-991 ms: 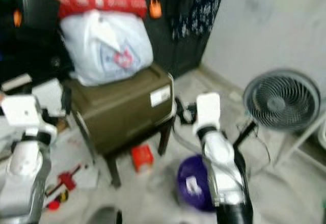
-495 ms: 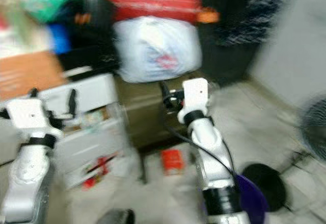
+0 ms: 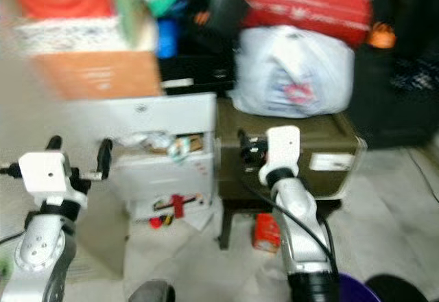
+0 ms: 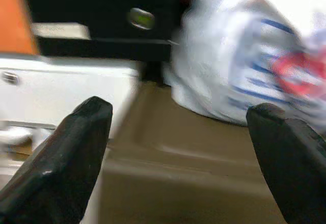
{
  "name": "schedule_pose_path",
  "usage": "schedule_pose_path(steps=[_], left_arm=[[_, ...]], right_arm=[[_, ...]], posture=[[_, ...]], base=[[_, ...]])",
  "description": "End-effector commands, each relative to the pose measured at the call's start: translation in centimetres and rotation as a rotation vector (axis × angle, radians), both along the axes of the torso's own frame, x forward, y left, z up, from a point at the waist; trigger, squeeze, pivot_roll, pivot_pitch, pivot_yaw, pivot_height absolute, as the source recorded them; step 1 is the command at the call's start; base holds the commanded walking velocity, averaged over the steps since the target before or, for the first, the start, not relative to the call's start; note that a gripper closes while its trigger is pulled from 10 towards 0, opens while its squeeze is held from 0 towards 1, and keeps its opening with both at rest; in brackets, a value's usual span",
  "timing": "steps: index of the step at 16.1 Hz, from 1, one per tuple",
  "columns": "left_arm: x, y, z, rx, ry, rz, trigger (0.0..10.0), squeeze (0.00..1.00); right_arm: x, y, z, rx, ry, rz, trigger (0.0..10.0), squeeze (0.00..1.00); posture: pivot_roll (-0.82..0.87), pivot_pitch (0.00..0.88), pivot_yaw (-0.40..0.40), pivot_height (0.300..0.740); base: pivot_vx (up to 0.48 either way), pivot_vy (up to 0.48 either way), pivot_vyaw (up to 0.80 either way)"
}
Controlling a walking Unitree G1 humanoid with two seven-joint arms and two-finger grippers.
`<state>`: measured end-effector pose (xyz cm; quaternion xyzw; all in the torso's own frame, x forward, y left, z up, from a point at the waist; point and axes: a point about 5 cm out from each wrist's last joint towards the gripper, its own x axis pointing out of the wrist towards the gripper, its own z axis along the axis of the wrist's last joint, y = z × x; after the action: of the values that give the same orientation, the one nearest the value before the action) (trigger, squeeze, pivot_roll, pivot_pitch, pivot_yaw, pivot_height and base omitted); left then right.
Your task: Clean up the room
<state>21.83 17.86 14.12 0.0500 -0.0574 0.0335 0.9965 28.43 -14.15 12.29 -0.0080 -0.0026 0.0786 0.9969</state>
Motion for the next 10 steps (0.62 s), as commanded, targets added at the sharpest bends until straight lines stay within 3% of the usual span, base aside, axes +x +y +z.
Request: schedule_pose_path(steps=[1,10], left_arm=[[0.15,0.02,0.29,0.009,-0.002,0.012,10.0,0.0],[0.27,-0.43,0.15,-0.005,0.016,-0.031,10.0,0.0]], right_arm=[[-0.02,0.48,0.78,0.004,-0.027,0.016,10.0,0.0],[-0.25,0.26,0.47,-0.011,-0.01,0.012,10.0,0.0]], posture=[[0.1,0.0,-0.026,0.74],[0.09,0.0,-0.024,0.74]], base=[[0.0,0.0,0.8],[0.0,0.0,0.78]])
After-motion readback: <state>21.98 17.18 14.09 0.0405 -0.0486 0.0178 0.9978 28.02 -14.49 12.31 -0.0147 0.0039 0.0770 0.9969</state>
